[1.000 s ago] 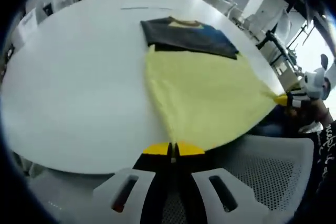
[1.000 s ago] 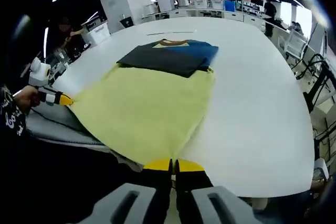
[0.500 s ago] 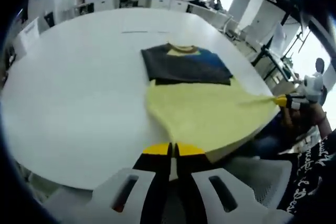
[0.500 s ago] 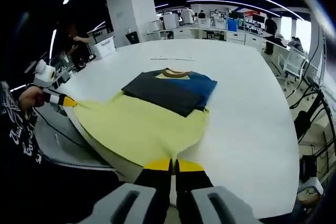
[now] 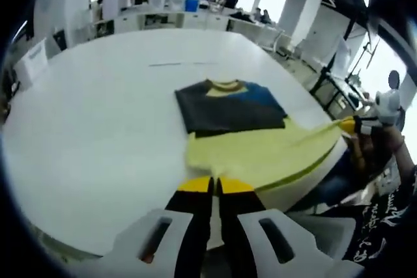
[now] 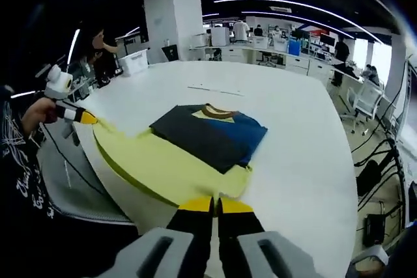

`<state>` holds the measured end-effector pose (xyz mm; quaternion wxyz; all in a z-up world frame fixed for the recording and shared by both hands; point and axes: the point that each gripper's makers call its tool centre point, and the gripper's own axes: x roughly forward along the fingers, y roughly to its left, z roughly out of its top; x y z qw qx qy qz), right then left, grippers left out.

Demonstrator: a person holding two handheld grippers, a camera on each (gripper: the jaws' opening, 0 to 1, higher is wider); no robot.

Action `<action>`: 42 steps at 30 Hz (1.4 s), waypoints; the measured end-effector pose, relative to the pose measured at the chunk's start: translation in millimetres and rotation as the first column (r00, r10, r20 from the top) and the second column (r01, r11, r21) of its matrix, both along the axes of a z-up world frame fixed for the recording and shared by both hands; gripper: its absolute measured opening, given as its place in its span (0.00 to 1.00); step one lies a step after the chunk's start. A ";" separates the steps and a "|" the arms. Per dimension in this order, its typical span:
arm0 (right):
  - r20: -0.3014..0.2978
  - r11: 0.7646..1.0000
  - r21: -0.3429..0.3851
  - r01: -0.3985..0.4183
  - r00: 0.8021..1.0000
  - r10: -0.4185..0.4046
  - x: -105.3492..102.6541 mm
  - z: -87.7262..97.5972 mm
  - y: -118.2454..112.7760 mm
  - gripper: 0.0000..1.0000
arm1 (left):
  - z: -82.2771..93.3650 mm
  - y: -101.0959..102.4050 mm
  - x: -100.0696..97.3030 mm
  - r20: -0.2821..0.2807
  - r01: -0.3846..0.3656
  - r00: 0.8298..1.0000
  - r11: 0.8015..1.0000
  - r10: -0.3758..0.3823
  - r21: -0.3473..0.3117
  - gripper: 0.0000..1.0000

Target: Fold the garment on the visible template until the final outline fits inside the template.

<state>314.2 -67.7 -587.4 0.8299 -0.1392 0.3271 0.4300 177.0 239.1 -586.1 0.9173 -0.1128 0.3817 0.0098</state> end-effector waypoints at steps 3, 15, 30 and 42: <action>0.017 1.000 0.008 0.000 1.000 0.000 9.0 7.7 3.9 0.00 | 7.8 4.1 8.1 0.022 -0.003 1.000 1.000 0.003 0.003 0.00; 0.101 0.999 0.030 -0.023 0.995 0.019 55.8 32.9 25.8 0.00 | 30.5 27.4 51.3 0.095 -0.016 0.995 0.999 0.013 0.035 0.00; 0.147 0.998 0.057 -0.006 0.989 -0.002 115.6 41.7 49.0 0.00 | 44.9 54.6 113.7 0.166 -0.040 0.986 0.996 0.026 0.081 0.00; 0.154 0.998 0.059 0.013 0.988 -0.022 163.3 31.4 66.0 0.00 | 45.6 79.0 169.7 0.218 -0.087 0.974 0.993 0.068 0.075 0.00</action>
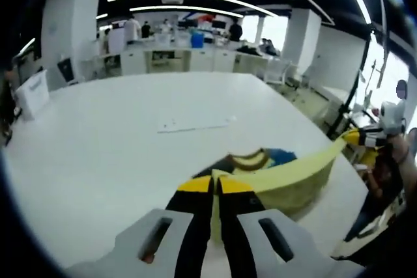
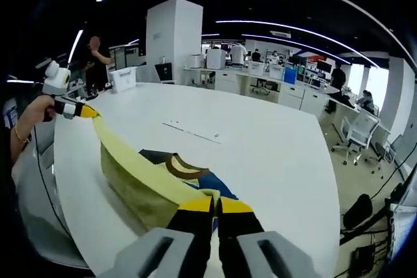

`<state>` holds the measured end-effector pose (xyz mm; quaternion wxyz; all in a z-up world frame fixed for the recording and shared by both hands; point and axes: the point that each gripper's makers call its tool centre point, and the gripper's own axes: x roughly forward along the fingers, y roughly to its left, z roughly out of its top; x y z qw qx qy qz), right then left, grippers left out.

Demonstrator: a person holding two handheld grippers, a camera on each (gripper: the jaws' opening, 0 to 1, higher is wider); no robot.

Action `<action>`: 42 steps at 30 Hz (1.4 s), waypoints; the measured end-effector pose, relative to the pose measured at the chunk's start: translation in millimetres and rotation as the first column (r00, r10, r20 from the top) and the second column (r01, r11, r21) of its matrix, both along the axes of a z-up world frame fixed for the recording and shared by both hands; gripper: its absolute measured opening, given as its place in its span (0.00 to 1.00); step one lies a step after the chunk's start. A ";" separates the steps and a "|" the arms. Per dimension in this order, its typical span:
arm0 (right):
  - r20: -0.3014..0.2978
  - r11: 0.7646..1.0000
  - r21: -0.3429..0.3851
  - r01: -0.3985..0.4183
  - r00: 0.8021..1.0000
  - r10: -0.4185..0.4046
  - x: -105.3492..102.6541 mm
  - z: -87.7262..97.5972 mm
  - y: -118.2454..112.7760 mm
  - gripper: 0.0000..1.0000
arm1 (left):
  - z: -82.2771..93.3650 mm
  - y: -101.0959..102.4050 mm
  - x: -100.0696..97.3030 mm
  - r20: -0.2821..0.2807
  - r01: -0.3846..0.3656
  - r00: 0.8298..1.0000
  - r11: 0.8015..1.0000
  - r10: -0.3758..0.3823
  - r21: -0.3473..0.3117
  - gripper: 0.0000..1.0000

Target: Fold the garment on the visible template until the final outline fits inside the template.

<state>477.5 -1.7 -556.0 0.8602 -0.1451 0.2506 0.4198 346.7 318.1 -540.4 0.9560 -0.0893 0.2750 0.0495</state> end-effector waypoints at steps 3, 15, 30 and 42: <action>-0.001 1.000 0.003 0.011 1.000 -0.011 13.2 -3.2 4.0 0.00 | -2.0 3.5 13.5 0.009 -0.006 1.000 1.000 0.006 0.000 0.00; -0.017 0.999 -0.015 0.041 0.999 -0.041 62.8 -32.2 20.8 0.00 | -29.0 21.2 58.5 0.000 -0.049 0.999 0.999 0.049 0.005 0.00; -0.115 0.997 -0.058 0.053 0.992 -0.059 96.3 -98.7 46.8 0.00 | -105.0 44.1 88.4 -0.107 -0.104 0.989 0.994 0.100 -0.029 0.00; -0.177 0.994 -0.079 0.071 0.981 -0.084 108.6 -137.1 53.7 0.00 | -149.2 54.1 99.6 -0.155 -0.125 0.981 0.991 0.118 -0.043 0.00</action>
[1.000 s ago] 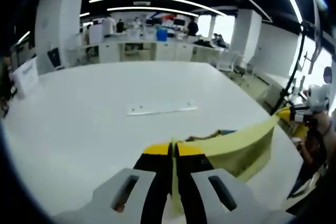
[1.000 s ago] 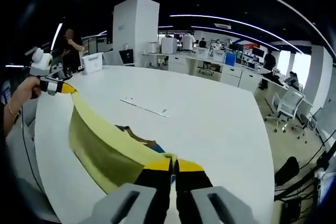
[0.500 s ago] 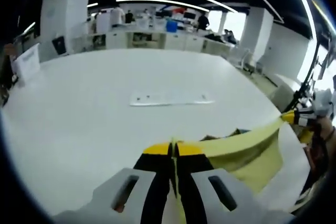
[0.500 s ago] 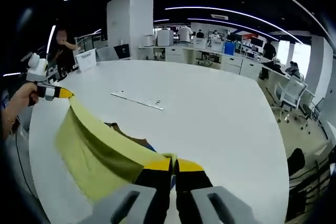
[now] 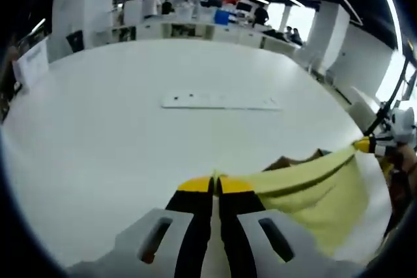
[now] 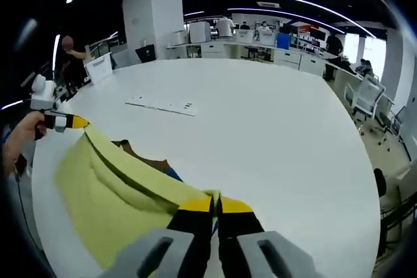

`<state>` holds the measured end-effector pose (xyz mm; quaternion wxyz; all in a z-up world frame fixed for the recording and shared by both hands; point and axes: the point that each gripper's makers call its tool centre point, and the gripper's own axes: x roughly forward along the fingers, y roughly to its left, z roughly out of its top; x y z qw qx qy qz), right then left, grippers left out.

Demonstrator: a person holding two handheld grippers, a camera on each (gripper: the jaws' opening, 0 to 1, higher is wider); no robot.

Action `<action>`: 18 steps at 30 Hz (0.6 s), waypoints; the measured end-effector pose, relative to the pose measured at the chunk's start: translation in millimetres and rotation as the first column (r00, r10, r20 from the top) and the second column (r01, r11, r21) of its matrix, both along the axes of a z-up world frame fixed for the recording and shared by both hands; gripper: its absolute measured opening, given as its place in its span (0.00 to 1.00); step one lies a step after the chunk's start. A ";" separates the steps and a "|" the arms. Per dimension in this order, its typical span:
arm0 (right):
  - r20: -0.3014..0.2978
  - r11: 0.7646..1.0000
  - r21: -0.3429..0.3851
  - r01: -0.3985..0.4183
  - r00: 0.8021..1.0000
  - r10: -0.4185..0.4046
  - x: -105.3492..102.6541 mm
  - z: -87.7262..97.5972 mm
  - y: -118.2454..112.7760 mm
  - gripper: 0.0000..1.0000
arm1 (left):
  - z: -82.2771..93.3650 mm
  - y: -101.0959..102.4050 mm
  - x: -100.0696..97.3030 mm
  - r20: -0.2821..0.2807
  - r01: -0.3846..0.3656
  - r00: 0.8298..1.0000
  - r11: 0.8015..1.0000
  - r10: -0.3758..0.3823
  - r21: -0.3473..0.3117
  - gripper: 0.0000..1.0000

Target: Fold the garment on the visible template until the final outline fits inside the template.

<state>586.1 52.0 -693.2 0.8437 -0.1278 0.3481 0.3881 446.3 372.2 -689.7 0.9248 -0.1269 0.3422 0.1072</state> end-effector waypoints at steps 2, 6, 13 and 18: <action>-0.009 1.000 -0.012 0.002 1.000 -0.002 1.1 -7.4 -0.1 0.00 | -4.5 0.2 1.0 0.006 0.002 1.000 1.000 -0.001 -0.002 0.00; -0.013 1.000 -0.029 -0.005 1.000 0.005 3.3 -17.5 0.6 0.00 | -12.3 1.0 1.5 -0.007 0.005 1.000 1.000 -0.005 0.004 0.00; -0.021 0.999 -0.041 -0.004 1.000 0.003 4.5 -27.0 1.7 0.00 | -23.5 2.0 0.8 -0.020 0.001 1.000 1.000 -0.001 0.009 0.00; -0.030 0.999 -0.043 -0.010 1.000 0.009 3.3 -31.4 2.8 0.00 | -26.0 -1.5 2.1 -0.024 0.067 0.998 0.995 -0.065 0.070 0.00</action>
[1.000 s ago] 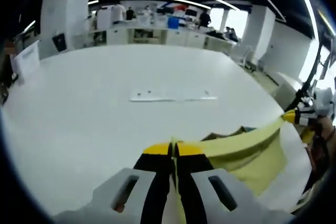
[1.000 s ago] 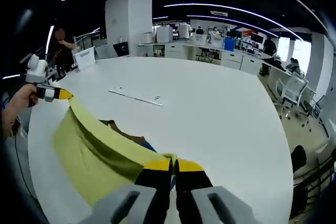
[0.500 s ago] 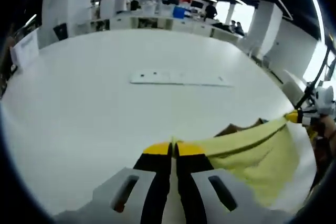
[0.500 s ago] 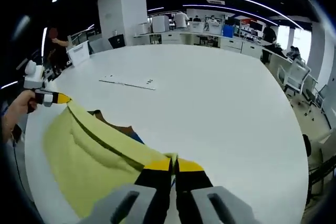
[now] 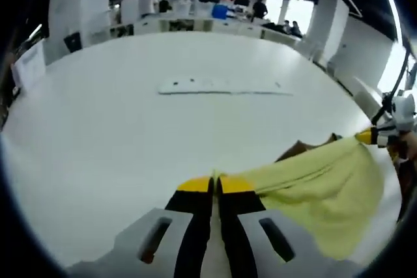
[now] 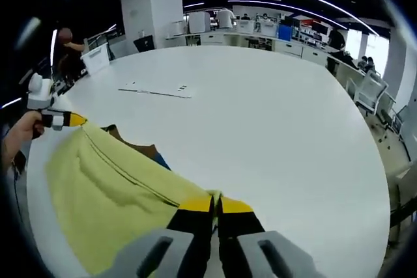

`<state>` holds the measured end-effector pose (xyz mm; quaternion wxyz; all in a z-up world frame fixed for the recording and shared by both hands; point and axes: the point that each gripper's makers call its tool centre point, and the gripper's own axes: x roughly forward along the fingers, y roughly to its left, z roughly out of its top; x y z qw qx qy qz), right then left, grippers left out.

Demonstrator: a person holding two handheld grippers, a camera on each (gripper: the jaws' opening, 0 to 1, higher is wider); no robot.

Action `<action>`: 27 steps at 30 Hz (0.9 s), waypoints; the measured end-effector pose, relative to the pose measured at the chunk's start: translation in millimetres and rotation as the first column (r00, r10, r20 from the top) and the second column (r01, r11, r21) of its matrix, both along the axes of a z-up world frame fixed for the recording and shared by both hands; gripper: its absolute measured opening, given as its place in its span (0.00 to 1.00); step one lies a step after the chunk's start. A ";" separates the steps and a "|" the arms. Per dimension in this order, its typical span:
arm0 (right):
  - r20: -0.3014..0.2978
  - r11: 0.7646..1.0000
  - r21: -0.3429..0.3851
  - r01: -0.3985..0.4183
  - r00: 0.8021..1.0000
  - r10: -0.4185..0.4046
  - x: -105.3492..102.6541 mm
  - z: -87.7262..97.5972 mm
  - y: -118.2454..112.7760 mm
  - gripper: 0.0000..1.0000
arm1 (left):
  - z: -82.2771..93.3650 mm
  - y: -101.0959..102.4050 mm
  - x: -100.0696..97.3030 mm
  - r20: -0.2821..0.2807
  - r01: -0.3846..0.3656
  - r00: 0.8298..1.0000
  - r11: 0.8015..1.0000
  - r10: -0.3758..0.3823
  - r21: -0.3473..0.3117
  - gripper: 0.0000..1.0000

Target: Fold the garment on the visible template until the final outline fits inside the template.

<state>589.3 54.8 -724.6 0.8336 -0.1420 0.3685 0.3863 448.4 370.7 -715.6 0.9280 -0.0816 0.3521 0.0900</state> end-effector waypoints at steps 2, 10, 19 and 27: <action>0.002 1.000 0.006 0.002 1.000 -0.002 0.5 1.1 0.1 0.00 | 0.9 -2.8 1.2 0.017 0.038 0.999 0.999 -0.038 0.008 0.02; 0.041 0.998 0.020 -0.067 0.997 0.066 -4.5 13.4 4.2 0.20 | 20.5 -11.2 0.1 0.107 0.220 0.968 0.971 -0.229 0.088 0.26; 0.133 0.970 -0.109 -0.215 0.964 0.229 -12.9 12.4 -1.2 0.28 | 10.2 -4.2 -7.9 0.050 0.325 0.939 0.924 -0.341 0.201 0.28; 0.142 0.995 -0.016 -0.102 0.984 0.104 14.4 7.5 5.0 0.21 | 0.2 1.4 13.6 0.074 0.280 0.952 0.944 -0.296 0.176 0.24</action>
